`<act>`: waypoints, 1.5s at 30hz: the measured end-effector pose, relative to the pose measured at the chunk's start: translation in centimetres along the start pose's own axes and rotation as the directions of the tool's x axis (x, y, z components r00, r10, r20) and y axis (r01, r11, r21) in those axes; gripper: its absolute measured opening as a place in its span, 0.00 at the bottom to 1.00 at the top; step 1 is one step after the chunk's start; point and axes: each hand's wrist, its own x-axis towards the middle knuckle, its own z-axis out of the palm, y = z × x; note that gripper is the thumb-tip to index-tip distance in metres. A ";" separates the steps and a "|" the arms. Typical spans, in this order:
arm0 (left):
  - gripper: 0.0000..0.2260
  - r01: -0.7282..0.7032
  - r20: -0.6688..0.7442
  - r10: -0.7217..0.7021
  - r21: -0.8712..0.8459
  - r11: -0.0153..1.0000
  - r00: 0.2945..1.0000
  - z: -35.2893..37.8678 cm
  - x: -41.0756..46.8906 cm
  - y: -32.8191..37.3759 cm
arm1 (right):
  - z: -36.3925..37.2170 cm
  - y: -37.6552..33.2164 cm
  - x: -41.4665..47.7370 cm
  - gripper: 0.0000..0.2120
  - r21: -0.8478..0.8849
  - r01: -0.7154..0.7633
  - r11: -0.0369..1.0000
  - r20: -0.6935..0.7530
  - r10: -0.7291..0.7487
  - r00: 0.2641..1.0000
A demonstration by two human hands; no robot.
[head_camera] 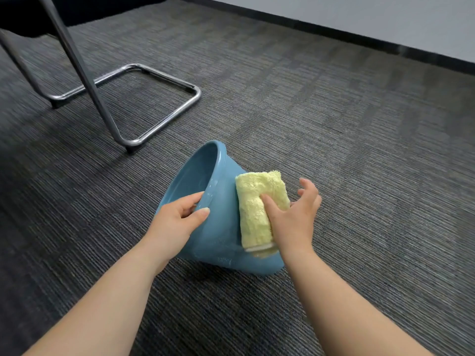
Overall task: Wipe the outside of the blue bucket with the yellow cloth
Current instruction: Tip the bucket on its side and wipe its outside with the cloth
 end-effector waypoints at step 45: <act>0.11 0.022 0.001 -0.022 -0.142 0.990 1.000 -2.5 2.3 -0.9 | 1.8 1.5 -2.3 0.28 -0.344 0.534 0.772 0.457 -0.360 0.814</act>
